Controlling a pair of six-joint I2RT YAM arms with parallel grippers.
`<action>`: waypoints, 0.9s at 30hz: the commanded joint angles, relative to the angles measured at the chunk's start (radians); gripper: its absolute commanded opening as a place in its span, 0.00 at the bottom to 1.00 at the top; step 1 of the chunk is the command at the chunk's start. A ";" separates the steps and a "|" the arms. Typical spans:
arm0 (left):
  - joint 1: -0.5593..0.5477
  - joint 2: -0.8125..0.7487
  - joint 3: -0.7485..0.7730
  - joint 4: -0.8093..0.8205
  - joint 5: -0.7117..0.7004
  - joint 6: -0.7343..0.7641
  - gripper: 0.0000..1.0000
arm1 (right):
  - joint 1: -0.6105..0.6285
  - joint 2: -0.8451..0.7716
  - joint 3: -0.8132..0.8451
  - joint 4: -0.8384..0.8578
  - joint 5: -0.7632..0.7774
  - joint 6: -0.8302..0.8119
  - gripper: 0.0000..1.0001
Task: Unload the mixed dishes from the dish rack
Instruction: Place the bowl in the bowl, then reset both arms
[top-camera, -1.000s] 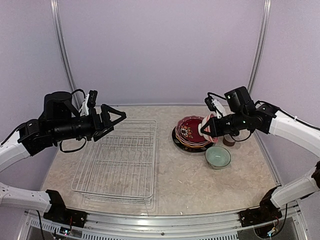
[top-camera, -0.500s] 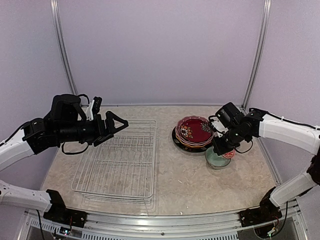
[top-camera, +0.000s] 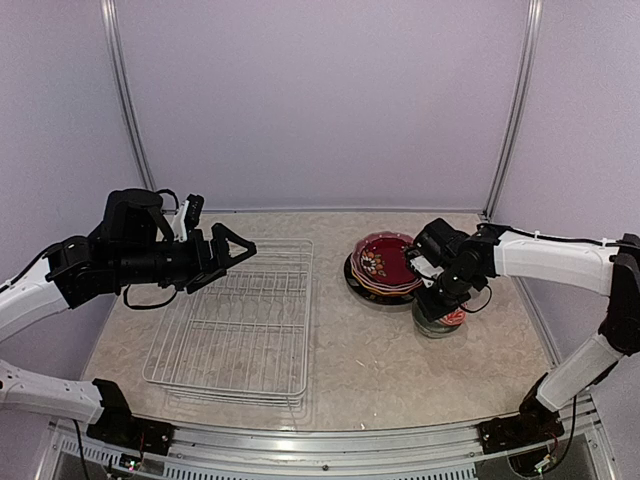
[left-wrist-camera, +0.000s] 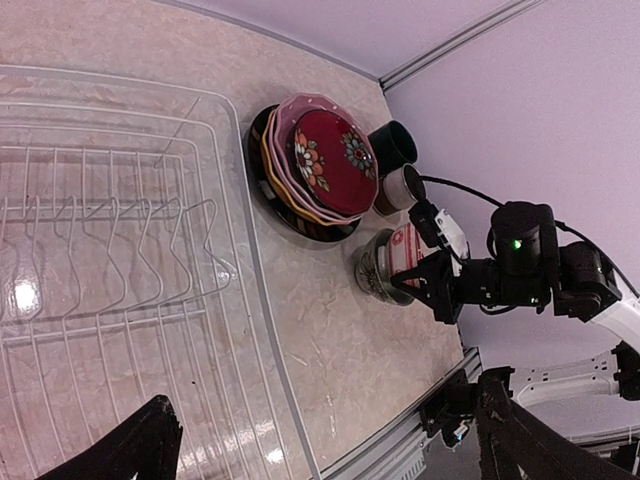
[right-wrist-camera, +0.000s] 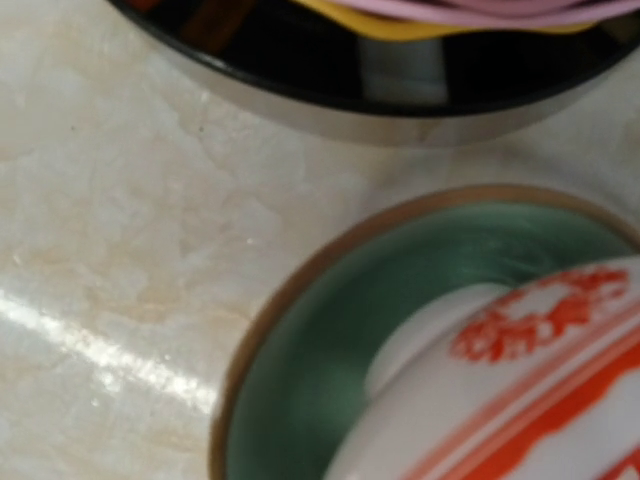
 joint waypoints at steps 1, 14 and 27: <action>0.010 0.007 0.015 -0.025 -0.010 0.015 0.99 | 0.027 0.034 0.046 -0.020 0.050 -0.011 0.01; 0.031 0.010 0.010 -0.027 0.013 0.017 0.99 | 0.080 0.049 0.149 -0.086 0.062 0.010 0.33; 0.181 -0.012 -0.018 -0.042 0.167 0.021 0.99 | 0.080 -0.055 0.198 0.064 -0.057 0.000 0.75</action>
